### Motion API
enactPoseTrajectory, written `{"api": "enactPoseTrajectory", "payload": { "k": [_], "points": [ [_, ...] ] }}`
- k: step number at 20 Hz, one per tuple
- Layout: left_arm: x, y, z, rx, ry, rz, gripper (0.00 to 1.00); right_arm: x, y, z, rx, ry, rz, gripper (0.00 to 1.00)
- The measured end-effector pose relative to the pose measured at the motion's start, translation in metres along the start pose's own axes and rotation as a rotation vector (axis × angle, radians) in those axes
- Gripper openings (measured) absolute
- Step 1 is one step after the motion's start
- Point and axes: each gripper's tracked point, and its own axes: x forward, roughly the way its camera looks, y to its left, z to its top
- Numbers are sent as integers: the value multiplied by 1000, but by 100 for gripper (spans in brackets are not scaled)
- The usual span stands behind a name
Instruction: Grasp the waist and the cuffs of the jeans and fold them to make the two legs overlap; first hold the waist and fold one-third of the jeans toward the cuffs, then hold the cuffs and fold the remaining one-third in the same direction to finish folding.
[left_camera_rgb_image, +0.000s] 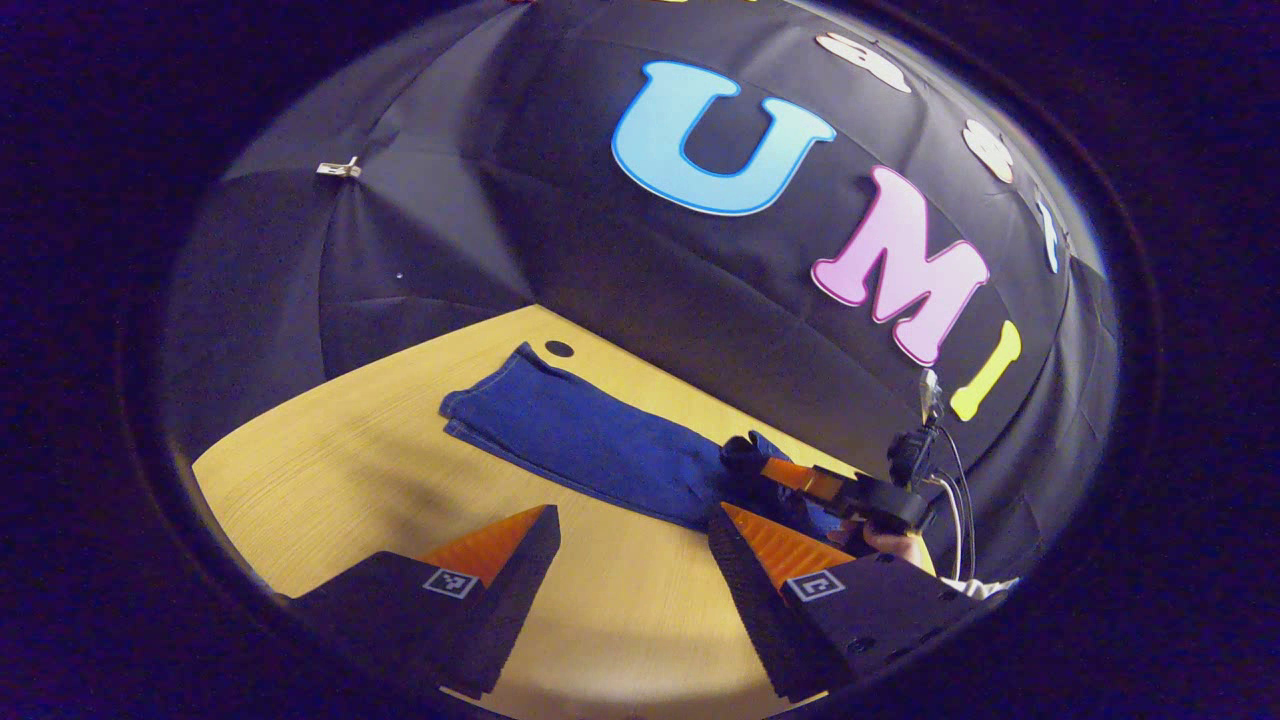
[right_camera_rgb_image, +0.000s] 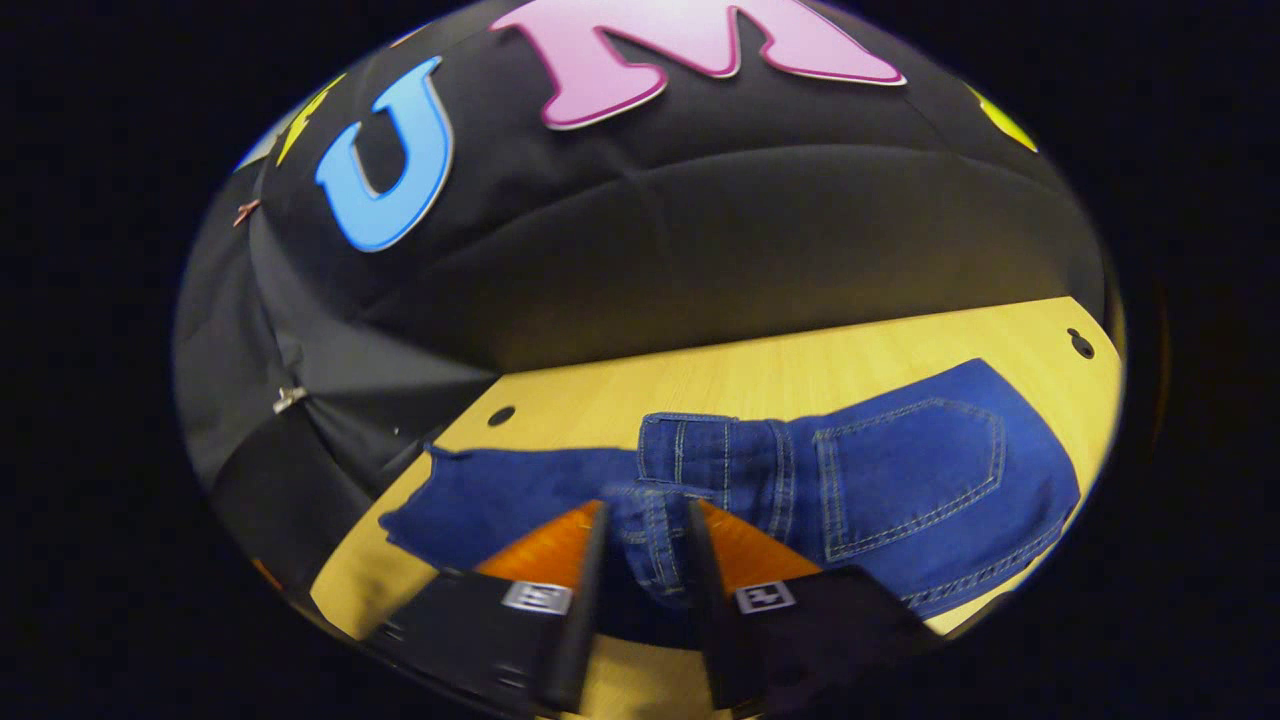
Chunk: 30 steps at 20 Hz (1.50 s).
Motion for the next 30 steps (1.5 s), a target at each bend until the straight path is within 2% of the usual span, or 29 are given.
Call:
{"api": "enactPoseTrajectory", "payload": {
  "k": [1, 2, 4, 5, 8, 12, 14, 15, 16, 18, 20, 23, 24, 25, 26, 27, 28, 30],
  "points": [
    [8, 11, 8, -17, -21, 20, 96, 8, 3, -8, -32, -10, 6, 70],
    [19, 22, 14, -33, -41, 50, 96, 1, -11, 7, -69, -26, -4, 98],
    [46, 52, 29, -66, -72, 129, 96, -14, -23, 24, -122, -83, -23, 98],
    [59, 68, 36, -84, -83, 178, 96, -16, -8, 15, -130, -115, -30, 98],
    [99, 110, 47, -126, -103, 285, 96, -29, -12, 24, -140, -185, -52, 98],
    [145, 149, 52, -126, -101, 387, 96, -46, -31, 24, -181, -238, -119, 97],
    [158, 169, 45, -98, -72, 475, 96, -67, -45, 19, -180, -241, -146, 98],
    [161, 178, 41, -84, -61, 512, 89, -76, -51, 17, -173, -237, -154, 97],
    [166, 180, 38, -81, -53, 523, 96, -83, -56, 15, -167, -233, -162, 97],
    [180, 177, 24, -110, -18, 504, 96, -91, -69, 6, -160, -210, -186, 97],
    [181, 177, 22, -55, -9, 553, 98, -98, -77, -4, -154, -183, -193, 97],
    [187, 172, 12, 40, 29, 600, 89, -101, -89, -18, -156, -142, -206, 98],
    [188, 173, 11, 59, 39, 607, 81, -102, -92, -21, -161, -132, -211, 98],
    [189, 173, 12, 60, 42, 615, 78, -103, -95, -26, -166, -118, -216, 98],
    [191, 173, 10, 62, 39, 621, 83, -103, -98, -30, -169, -107, -219, 98],
    [187, 174, 9, 55, 33, 625, 82, -105, -101, -33, -168, -100, -222, 98],
    [192, 171, 10, 26, 16, 601, 62, -106, -103, -34, -162, -96, -222, 98],
    [198, 165, 10, -20, -5, 546, 40, -109, -105, -36, -154, -93, -225, 98]
  ]
}}
